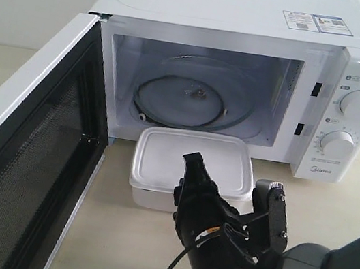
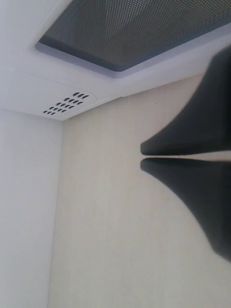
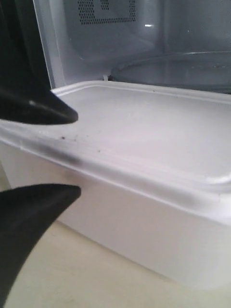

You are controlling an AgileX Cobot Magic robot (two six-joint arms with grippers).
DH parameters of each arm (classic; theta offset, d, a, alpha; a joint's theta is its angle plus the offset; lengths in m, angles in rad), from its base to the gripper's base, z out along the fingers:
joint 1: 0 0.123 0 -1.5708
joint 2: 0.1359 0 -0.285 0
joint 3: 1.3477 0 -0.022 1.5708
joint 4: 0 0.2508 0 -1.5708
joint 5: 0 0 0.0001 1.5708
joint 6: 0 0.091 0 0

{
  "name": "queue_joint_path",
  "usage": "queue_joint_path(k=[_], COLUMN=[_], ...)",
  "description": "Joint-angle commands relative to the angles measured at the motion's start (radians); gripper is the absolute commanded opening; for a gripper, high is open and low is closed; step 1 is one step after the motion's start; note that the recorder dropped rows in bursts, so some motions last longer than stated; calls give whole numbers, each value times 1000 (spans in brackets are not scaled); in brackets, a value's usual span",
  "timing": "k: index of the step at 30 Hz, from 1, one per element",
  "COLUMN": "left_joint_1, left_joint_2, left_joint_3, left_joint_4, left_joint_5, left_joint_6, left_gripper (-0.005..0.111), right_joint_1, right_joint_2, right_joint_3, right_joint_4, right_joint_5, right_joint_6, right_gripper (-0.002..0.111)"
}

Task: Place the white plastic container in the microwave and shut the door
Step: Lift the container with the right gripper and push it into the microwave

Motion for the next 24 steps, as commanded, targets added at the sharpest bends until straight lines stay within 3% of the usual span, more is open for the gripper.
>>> queue_joint_path(k=[1, 5, 24], left_joint_1=[3, 3, 3], left_joint_2=[-2, -2, -2], left_joint_3=[3, 3, 3], left_joint_4=[2, 2, 2], left_joint_5=[1, 1, 1], left_joint_6=[-8, -8, -8], left_gripper=[4, 4, 4], right_joint_1=[-9, -9, 9], right_joint_2=[1, 1, -19], right_joint_3=[-4, -4, 0], right_joint_4=[-1, -1, -61], right_joint_5=[-4, -4, -10], right_joint_6=[-17, -18, 4], right_gripper=[19, -1, 0])
